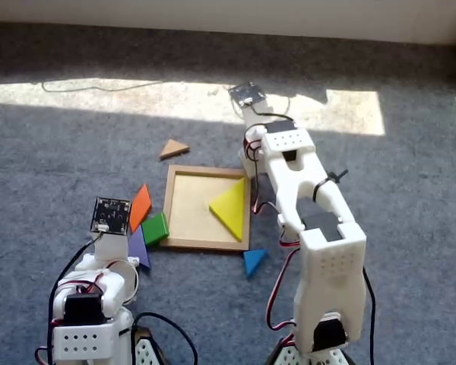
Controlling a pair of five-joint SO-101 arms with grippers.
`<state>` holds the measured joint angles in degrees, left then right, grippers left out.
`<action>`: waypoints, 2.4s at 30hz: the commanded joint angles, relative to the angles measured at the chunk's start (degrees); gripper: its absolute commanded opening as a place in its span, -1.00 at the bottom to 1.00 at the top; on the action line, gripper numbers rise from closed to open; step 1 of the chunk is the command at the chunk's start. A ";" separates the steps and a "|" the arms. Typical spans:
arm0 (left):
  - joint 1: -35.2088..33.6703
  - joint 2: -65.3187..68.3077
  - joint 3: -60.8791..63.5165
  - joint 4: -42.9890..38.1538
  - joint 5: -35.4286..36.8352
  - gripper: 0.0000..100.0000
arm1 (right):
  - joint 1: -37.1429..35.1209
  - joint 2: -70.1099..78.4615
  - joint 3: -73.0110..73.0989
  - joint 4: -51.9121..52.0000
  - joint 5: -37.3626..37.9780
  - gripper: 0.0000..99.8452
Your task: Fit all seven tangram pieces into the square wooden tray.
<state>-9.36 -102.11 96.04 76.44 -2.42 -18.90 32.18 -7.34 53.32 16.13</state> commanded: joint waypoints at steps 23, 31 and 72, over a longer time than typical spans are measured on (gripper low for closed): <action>-0.40 -2.24 1.10 0.26 -0.09 -0.99 | 5.49 4.26 -9.45 15.08 -4.66 -0.62; -0.40 -2.24 1.10 0.26 -0.09 -0.99 | 6.46 4.35 -11.91 26.59 0.44 -0.62; -0.40 -2.24 1.10 0.26 -0.09 -0.99 | 3.21 -20.35 27.65 8.13 5.98 -0.30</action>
<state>-9.36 -102.11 96.04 76.44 -2.42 -16.62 13.89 20.79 64.84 21.76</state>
